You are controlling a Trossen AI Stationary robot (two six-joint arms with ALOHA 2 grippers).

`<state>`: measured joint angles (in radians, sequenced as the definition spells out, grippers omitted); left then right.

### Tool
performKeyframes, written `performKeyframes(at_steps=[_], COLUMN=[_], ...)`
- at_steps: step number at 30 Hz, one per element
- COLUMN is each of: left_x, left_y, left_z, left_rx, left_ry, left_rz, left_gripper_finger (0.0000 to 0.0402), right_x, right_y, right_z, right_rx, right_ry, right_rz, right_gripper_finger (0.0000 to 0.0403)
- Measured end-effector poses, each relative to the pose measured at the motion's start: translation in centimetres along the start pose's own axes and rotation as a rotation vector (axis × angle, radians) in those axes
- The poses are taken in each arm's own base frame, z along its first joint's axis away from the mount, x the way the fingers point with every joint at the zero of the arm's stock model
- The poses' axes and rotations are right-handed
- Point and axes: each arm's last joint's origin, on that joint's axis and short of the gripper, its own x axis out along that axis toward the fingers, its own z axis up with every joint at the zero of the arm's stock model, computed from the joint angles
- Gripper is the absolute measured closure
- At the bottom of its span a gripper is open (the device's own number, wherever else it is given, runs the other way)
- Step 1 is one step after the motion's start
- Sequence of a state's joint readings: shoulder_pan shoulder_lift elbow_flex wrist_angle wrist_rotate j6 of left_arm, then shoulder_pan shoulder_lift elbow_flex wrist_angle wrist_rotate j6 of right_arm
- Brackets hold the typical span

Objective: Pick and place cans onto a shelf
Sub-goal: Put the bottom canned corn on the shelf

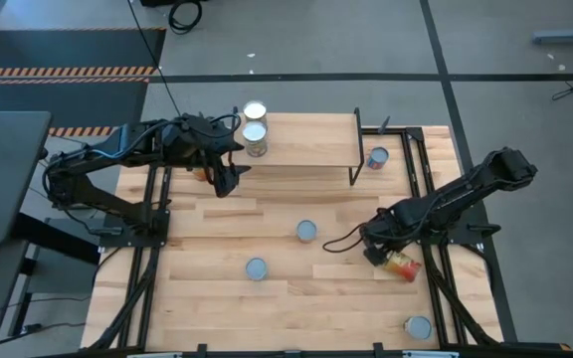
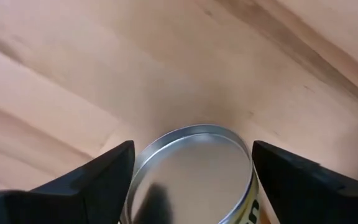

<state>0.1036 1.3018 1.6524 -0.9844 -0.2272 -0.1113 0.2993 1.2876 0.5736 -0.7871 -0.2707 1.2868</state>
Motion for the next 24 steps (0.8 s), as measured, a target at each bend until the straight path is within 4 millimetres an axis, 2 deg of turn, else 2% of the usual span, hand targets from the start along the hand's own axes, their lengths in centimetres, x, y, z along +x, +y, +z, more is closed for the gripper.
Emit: performKeyframes(at_steps=[6, 10, 18, 24], left_x=[0.0, 0.0, 0.0, 0.0], left_y=[0.0, 0.0, 0.0, 0.0], left_z=[0.0, 0.0, 0.0, 0.0], left_rx=[-0.014, -0.039, -0.062, -0.062], left_ry=[0.000, 0.000, 0.001, 0.000], left_rz=[0.000, -0.001, -0.001, -0.001], left_gripper_finger=[0.0132, 0.0132, 0.0132, 0.0132], right_x=[-1.2, -2.0, -0.9, -0.1], right_y=[1.1, 1.9, 2.5, 2.5], right_z=[-0.2, -1.1, -4.2, -6.1], right_rx=[-0.141, -0.262, -0.459, -0.545], right_ry=[-0.013, -0.011, 0.041, 0.093], right_rz=[0.039, 0.022, -0.012, -0.044], right_gripper_finger=[0.0034, 0.0019, 0.0021, 0.0022])
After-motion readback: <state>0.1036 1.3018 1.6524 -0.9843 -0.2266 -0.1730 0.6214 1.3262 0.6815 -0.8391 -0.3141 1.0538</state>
